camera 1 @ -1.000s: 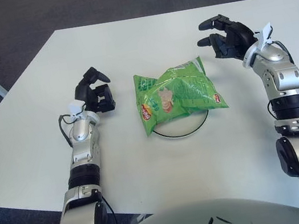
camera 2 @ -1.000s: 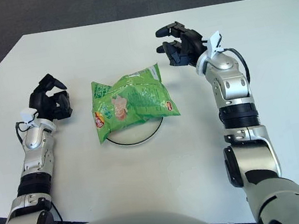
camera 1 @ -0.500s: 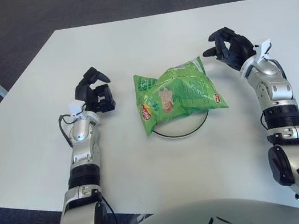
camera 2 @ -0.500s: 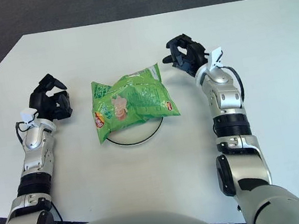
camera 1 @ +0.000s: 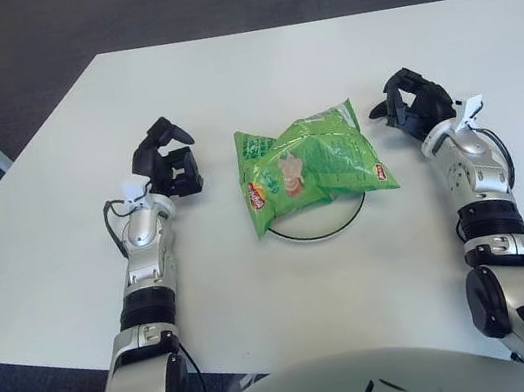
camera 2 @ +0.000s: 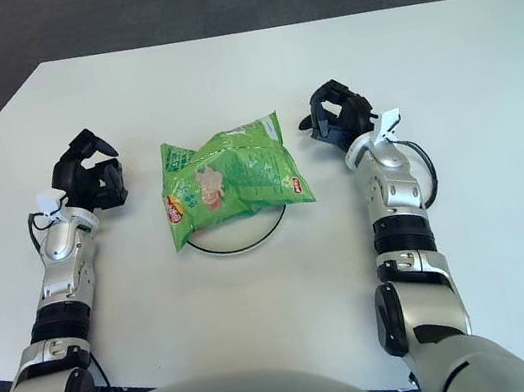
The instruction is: Put the snack into the plate.
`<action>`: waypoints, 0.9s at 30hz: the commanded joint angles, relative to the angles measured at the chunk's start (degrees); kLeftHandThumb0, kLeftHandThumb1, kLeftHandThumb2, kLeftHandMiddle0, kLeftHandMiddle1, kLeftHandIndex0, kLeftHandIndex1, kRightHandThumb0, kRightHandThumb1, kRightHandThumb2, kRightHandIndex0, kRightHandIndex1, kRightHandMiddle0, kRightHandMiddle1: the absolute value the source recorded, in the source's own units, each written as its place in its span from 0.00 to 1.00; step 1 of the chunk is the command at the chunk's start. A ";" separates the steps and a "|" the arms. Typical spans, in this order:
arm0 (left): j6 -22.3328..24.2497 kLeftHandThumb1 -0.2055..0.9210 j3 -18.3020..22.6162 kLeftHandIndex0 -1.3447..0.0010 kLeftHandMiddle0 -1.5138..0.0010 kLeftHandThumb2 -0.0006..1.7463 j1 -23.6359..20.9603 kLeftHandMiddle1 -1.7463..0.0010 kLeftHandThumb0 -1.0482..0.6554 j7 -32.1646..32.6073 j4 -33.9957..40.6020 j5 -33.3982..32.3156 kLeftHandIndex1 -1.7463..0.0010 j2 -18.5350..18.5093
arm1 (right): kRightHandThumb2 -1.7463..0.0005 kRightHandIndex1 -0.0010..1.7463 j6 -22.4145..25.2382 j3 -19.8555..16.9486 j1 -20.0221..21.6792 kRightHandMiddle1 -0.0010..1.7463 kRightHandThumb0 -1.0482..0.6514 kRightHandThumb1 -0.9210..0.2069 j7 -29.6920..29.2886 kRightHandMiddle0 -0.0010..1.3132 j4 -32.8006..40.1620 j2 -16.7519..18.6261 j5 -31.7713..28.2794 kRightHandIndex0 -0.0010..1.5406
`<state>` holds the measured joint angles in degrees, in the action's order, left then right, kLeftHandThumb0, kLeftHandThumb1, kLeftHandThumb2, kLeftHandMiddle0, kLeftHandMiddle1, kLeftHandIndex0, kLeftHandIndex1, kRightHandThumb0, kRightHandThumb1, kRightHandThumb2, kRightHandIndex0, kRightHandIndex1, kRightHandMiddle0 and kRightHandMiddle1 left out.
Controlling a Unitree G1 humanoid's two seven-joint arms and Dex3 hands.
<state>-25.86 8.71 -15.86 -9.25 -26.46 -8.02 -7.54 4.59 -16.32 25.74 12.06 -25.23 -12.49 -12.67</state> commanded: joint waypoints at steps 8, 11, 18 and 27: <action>0.34 0.40 -0.16 0.50 0.09 0.81 11.03 0.00 0.32 0.61 -7.04 0.23 0.00 3.39 | 0.01 0.90 -5.85 0.19 -5.97 1.00 0.61 0.90 -4.80 0.58 -8.34 2.83 2.18 0.60; 0.14 0.40 -0.12 0.50 0.09 0.81 11.22 0.00 0.32 1.01 -6.91 0.46 0.00 3.41 | 0.01 0.92 -9.67 -0.67 -5.65 1.00 0.61 0.91 -6.38 0.57 -11.46 3.93 1.67 0.60; 1.01 0.40 -0.47 0.50 0.09 0.81 11.47 0.00 0.32 1.48 -6.34 1.02 0.00 3.35 | 0.00 0.98 -18.23 -1.72 -5.12 1.00 0.61 0.88 -6.79 0.54 -15.02 4.86 0.31 0.57; 0.99 0.40 -0.65 0.49 0.09 0.81 11.63 0.00 0.31 1.72 -5.99 1.40 0.00 3.59 | 0.13 1.00 -25.56 0.43 -9.51 1.00 0.34 0.69 -12.59 0.56 -9.24 8.25 4.22 0.84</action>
<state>-25.63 8.65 -15.83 -9.21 -26.13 -7.38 -7.73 -15.72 -17.32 25.18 3.44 -33.49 -10.08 -11.39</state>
